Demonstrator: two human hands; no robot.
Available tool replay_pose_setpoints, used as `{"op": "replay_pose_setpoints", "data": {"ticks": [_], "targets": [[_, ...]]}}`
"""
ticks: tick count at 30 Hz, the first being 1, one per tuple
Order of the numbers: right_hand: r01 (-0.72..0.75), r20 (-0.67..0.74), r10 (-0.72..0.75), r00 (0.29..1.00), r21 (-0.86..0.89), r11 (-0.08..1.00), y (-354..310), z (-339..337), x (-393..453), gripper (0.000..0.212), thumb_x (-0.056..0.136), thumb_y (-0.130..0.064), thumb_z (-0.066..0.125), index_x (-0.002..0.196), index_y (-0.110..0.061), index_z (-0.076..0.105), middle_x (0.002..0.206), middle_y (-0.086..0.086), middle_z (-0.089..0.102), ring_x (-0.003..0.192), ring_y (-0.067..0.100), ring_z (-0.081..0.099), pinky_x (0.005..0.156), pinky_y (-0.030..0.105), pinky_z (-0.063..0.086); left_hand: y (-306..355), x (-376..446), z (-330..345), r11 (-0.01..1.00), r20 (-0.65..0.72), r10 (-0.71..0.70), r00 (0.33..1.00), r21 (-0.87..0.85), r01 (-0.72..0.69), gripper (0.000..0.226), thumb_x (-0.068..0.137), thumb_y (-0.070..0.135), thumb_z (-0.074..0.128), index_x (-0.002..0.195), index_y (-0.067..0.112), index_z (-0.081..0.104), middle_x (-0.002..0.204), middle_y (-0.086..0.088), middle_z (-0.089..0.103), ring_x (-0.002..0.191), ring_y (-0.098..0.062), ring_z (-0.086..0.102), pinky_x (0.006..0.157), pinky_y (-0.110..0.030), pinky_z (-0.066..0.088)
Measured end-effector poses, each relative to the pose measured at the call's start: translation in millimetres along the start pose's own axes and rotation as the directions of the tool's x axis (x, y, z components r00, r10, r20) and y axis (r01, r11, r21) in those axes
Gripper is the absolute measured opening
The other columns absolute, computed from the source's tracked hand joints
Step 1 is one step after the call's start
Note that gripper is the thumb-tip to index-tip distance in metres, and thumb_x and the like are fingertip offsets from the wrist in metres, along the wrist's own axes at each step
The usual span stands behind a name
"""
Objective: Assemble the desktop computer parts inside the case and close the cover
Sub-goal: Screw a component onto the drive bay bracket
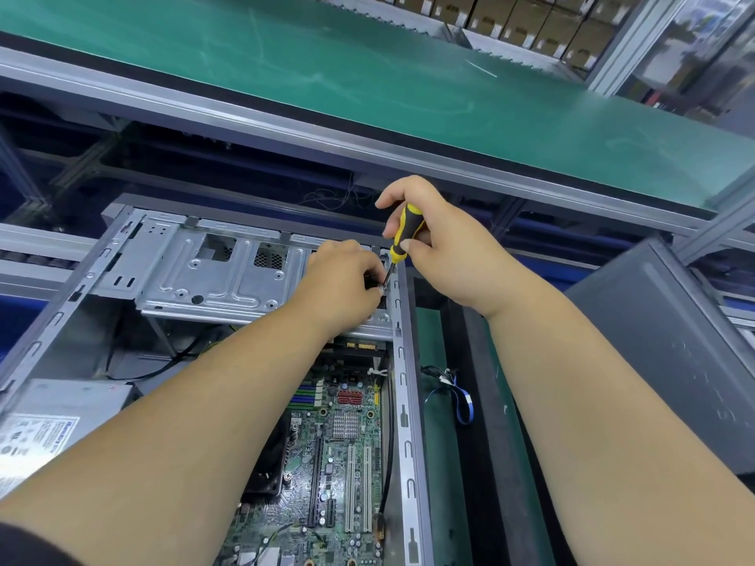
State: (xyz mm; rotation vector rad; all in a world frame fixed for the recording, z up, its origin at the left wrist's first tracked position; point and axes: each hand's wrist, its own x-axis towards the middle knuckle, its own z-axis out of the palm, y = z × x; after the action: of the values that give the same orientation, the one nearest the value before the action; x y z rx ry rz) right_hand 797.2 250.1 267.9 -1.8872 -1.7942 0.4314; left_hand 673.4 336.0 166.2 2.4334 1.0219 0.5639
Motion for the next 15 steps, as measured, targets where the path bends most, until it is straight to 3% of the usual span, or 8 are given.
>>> {"op": "replay_pose_setpoints", "data": {"ticks": [5,10,12,15], "targets": [[-0.030,-0.093,0.037,0.995,0.071,0.997,9,6,-4,0.057,0.094,0.004,0.048,0.127,-0.042,0.037,0.105,-0.013,0.060,0.093,0.011,0.064,0.075,0.026,0.052,1,1,-1,0.999,0.025,-0.047,0.999,-0.026,0.047,0.015,0.083,0.025,0.069,0.091,0.037,0.067,0.104,0.007,0.058,0.113,-0.024,0.044,0.099,-0.038,0.039],[0.003,-0.321,0.046,0.946,0.150,0.989,16,33,-5,0.061,0.093,0.003,0.047,0.133,-0.040,0.033,0.106,-0.011,0.056,0.093,0.009,0.061,0.078,0.029,0.054,2,3,-2,0.998,0.032,-0.039,0.999,-0.054,0.041,0.017,0.081,0.022,0.070,0.084,0.038,0.067,0.097,0.010,0.056,0.110,-0.023,0.046,0.098,-0.036,0.040],[0.049,-0.393,0.030,0.919,0.189,0.981,20,46,-6,0.068,0.091,0.002,0.048,0.139,-0.042,0.028,0.102,-0.010,0.054,0.087,0.009,0.058,0.075,0.030,0.054,2,3,-3,0.996,0.037,-0.038,0.999,-0.080,0.040,0.020,0.078,0.020,0.070,0.078,0.039,0.064,0.092,0.011,0.055,0.108,-0.024,0.049,0.097,-0.038,0.041],[0.091,-0.467,0.029,0.884,0.231,0.969,25,61,-5,0.084,0.093,-0.001,0.052,0.150,-0.048,0.011,0.097,-0.011,0.053,0.087,0.008,0.057,0.075,0.022,0.053,2,5,-4,0.992,0.047,-0.054,0.997,-0.114,0.059,0.023,0.076,0.020,0.070,0.072,0.041,0.061,0.085,0.013,0.053,0.106,-0.023,0.050,0.094,-0.037,0.043]]}}
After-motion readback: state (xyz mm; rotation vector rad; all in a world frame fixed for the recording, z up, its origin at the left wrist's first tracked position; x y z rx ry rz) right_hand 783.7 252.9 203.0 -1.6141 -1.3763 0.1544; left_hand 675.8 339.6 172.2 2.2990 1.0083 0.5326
